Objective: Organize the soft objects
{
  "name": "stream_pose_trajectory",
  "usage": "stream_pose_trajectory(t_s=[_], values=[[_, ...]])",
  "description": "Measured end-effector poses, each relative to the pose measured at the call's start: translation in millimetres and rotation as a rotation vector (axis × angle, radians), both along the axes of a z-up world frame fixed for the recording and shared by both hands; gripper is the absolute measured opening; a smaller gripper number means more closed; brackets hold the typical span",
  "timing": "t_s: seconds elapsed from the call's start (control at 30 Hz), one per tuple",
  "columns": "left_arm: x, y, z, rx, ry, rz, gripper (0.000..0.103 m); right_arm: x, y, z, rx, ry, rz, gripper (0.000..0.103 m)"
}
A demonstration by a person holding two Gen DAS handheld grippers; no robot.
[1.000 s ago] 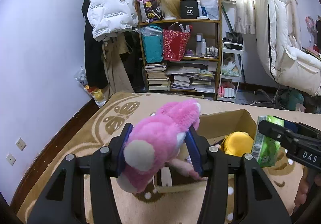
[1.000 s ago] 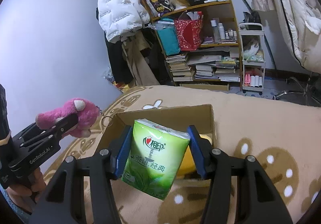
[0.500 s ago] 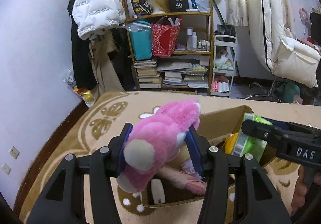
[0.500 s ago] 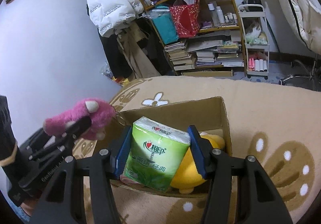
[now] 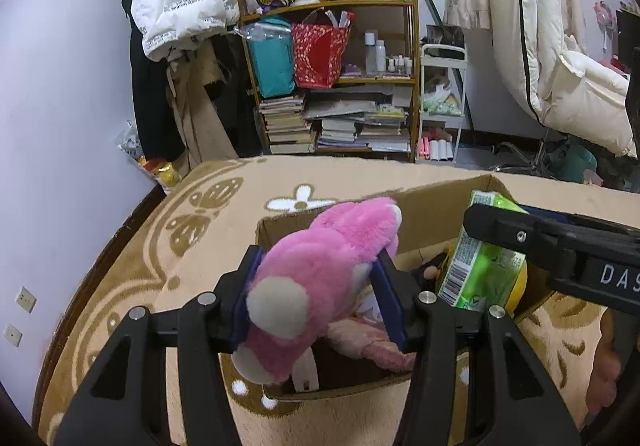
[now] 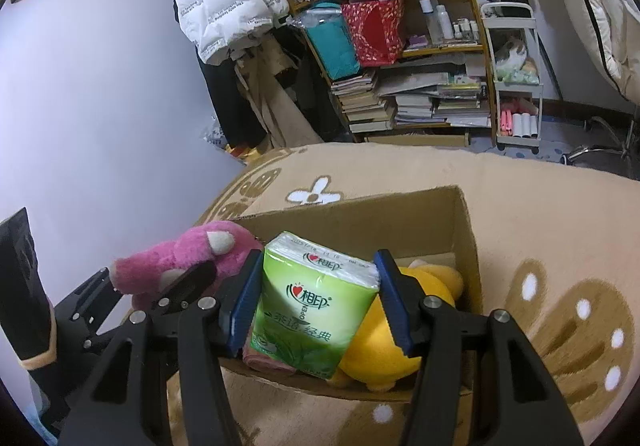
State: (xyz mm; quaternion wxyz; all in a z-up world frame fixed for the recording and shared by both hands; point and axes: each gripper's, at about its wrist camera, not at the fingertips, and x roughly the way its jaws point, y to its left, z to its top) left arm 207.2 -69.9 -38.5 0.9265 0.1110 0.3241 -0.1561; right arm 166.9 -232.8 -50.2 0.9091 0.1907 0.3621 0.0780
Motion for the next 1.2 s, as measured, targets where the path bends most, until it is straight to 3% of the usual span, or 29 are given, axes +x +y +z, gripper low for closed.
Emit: stream_pose_trajectory(t_s=[0.27,0.33,0.53,0.67,0.77,0.83,1.07,1.2], values=[[-0.1,4.9,-2.9,0.006,0.014,0.034,0.061,-0.7,-3.0,1.0,0.011,0.016,-0.017,0.061],[0.7,9.5,-0.2,-0.015,0.015,0.047,0.075,-1.3,-4.5,1.8,0.015,0.017,-0.016,0.063],[-1.5,24.6,8.1,-0.042,0.012,0.081,0.096,-6.2,-6.9,6.9,0.031,0.001,-0.030,0.081],[-7.4,30.1,14.6,0.017,-0.008,0.123,0.099,-8.2,-8.0,12.2,0.030,0.005,-0.035,0.089],[-13.5,36.0,26.4,-0.001,-0.027,0.137,0.103,-11.2,-7.7,20.2,-0.006,0.001,-0.036,0.093],[-17.4,40.2,33.6,-0.020,-0.035,0.139,0.103,-15.2,-8.3,25.7,-0.019,-0.006,-0.036,0.102],[-27.5,55.3,51.6,-0.031,0.019,0.151,0.103,-34.2,-8.7,46.8,-0.066,-0.039,-0.036,0.103],[-44.1,65.1,66.2,-0.042,-0.012,0.177,0.103,-51.8,-6.4,57.3,-0.097,-0.061,-0.038,0.103]])
